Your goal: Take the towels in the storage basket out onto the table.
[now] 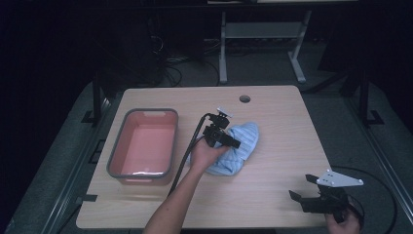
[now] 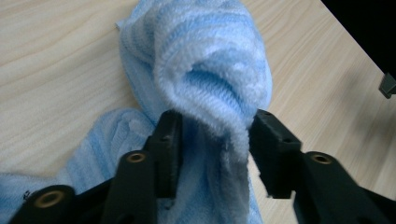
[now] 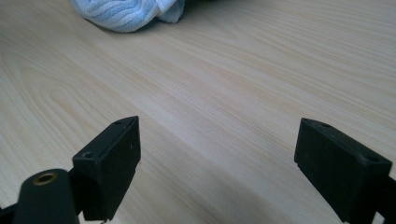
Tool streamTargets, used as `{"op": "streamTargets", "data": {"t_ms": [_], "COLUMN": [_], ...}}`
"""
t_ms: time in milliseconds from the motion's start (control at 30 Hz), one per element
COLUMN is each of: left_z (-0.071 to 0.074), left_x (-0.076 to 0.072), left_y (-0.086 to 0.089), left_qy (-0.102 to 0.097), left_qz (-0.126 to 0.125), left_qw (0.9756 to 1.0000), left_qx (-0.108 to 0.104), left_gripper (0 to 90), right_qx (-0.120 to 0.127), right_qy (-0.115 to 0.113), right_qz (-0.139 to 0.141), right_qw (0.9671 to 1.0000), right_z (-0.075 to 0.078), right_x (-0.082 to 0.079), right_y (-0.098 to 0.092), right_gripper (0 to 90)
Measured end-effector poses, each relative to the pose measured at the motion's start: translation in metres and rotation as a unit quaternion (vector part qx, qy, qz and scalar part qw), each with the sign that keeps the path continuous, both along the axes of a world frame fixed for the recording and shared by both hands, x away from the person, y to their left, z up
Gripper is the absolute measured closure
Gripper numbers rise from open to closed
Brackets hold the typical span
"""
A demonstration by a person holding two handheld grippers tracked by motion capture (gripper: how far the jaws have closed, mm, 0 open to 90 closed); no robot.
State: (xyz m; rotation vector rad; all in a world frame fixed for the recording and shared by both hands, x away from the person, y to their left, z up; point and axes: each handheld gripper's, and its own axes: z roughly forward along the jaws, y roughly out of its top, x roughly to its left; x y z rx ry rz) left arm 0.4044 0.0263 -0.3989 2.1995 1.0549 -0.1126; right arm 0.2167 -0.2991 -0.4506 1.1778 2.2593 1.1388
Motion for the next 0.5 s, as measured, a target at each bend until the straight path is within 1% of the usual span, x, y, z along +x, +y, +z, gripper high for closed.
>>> {"op": "streamTargets", "data": {"t_ms": [200,233,267,300,333,400,500], "left_z": [0.004,0.004,0.005,0.005,0.005,0.006,0.006], "left_x": [-0.003,-0.003,-0.004,-0.004,-0.005,-0.006,-0.007], "left_y": [0.007,0.008,0.009,0.010,0.011,0.013,0.014], "left_qy": [-0.001,-0.003,-0.003,-0.005,-0.003,-0.005,-0.003], "left_qz": [-0.001,-0.006,-0.002,-0.004,-0.002,-0.004,-0.004], "left_qw": [1.0000,1.0000,1.0000,1.0000,0.9999,0.9999,0.9998], "left_qx": [-0.005,-0.002,-0.006,-0.007,-0.014,-0.012,-0.018], "left_gripper": [47.4,46.8,46.0,45.5,45.3,44.7,43.5], "right_qx": [-0.001,-0.001,-0.001,-0.001,-0.001,-0.001,-0.002], "right_qy": [0.000,0.001,0.000,0.001,0.001,0.001,0.002], "right_qz": [0.001,0.001,0.001,0.001,0.001,0.001,0.001], "right_qw": [1.0000,1.0000,1.0000,1.0000,1.0000,1.0000,1.0000], "right_z": [0.000,0.000,0.000,0.000,0.000,0.000,0.000], "right_x": [0.000,0.000,0.000,0.000,0.001,0.000,0.001], "right_y": [0.001,0.001,0.001,0.001,0.001,0.001,0.001], "right_gripper": [14.1,14.1,14.1,14.1,14.1,14.1,14.1]}}
